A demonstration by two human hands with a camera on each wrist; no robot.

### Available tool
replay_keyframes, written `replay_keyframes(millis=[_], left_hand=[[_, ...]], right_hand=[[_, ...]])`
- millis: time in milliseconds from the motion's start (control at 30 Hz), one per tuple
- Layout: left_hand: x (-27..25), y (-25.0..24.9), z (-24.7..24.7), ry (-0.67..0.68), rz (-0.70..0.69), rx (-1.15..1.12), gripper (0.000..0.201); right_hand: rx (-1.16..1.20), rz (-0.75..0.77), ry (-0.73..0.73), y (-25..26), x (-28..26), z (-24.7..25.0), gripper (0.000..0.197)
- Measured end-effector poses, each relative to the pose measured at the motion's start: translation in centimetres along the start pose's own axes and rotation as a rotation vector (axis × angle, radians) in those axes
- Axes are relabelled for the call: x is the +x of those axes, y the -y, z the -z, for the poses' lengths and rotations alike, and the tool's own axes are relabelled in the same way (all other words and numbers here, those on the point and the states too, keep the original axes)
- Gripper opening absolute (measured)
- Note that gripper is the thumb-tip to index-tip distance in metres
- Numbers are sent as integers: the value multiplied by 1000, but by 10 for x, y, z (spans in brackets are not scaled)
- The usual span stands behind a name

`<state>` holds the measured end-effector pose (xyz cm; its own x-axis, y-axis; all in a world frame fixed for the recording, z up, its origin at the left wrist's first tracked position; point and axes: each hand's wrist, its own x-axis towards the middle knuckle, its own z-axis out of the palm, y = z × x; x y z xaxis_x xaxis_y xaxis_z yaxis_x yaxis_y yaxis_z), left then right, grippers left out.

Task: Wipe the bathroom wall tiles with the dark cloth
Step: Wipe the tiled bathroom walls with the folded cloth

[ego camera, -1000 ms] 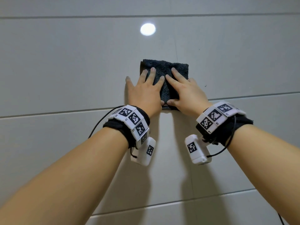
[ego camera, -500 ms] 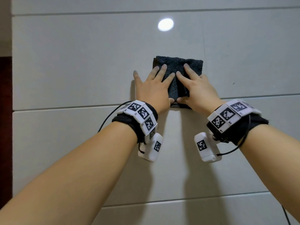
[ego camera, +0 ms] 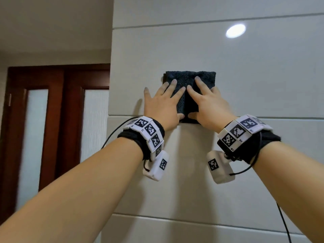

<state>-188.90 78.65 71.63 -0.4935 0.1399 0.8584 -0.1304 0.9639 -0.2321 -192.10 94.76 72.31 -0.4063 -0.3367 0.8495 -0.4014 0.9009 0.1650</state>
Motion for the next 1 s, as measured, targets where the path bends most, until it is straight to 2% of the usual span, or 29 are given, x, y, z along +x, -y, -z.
replay_keyframes(millis=[200, 333, 733, 1000], left_hand=[[-22, 90, -11, -6, 35, -14, 85], [-29, 131, -17, -27, 28, -23, 85], [-34, 168, -23, -62, -6, -41, 86], [-11, 192, -11, -58, 9, -2, 85]], right_hand=[[-14, 54, -20, 86, 29, -18, 90], [-13, 64, -20, 121, 43, -26, 90], [-25, 75, 5, 156, 55, -26, 89], [-63, 90, -33, 168, 84, -15, 86]])
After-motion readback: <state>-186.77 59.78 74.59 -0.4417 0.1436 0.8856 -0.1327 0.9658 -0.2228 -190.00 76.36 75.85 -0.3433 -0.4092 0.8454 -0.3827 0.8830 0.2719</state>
